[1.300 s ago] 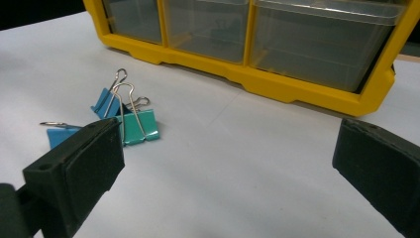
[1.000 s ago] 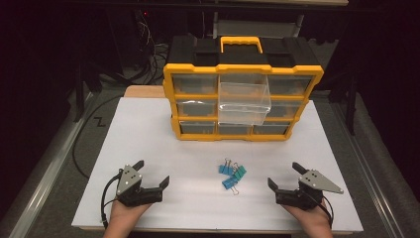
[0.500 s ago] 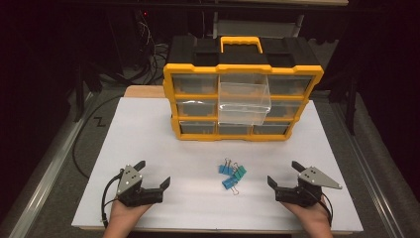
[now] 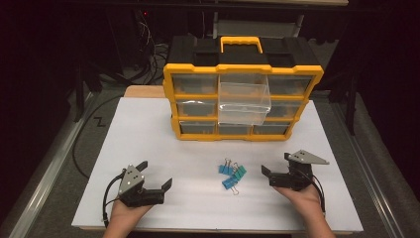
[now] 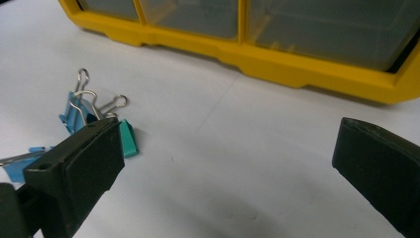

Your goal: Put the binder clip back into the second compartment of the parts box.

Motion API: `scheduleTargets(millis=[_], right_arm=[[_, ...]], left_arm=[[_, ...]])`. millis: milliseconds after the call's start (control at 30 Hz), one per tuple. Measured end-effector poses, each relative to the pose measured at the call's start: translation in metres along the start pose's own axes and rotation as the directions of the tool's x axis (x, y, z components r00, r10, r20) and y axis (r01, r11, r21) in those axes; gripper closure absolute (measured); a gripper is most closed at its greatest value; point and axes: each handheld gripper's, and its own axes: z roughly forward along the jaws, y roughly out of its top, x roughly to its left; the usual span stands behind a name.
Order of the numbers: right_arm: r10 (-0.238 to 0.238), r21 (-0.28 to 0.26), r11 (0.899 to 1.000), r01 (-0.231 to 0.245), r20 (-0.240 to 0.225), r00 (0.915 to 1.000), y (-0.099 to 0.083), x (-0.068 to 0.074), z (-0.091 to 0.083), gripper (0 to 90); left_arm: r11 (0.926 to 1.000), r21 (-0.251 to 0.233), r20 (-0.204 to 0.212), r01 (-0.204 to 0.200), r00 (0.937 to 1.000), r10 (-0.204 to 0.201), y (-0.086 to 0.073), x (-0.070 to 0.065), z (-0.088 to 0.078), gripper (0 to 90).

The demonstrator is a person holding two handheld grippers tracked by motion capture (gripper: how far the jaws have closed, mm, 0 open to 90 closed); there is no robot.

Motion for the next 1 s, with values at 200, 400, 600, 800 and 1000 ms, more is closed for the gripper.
scheduleTargets(millis=[200,400,600,800,1000], right_arm=[[-0.039,0.066,0.997,0.039,-0.002,0.9992,-0.005,0.003,0.005,0.2],[-0.068,0.13,0.989,0.072,-0.033,0.9971,-0.016,0.008,-0.002,0.2],[-0.084,0.183,0.979,0.092,-0.055,0.9949,-0.021,0.007,-0.005,0.2],[-0.078,0.183,0.979,0.089,-0.067,0.9947,-0.02,0.005,-0.009,0.2],[-0.091,0.179,0.978,0.109,-0.105,0.9903,-0.02,0.009,-0.01,0.2]], left_arm=[[1.0,0.003,-0.009,-0.003,1.0,0.003,0.0,-0.001,0.0,0.3],[0.9998,0.008,-0.007,-0.021,0.9998,0.021,0.001,-0.003,0.002,0.3],[0.9997,0.008,-0.001,-0.023,0.9997,0.023,0.001,-0.003,0.001,0.3],[0.9998,0.001,0.0,-0.018,0.9998,0.018,0.001,-0.002,0.0,0.2],[0.9998,-0.002,0.003,-0.02,0.9998,0.02,0.001,-0.001,0.0,0.3]])
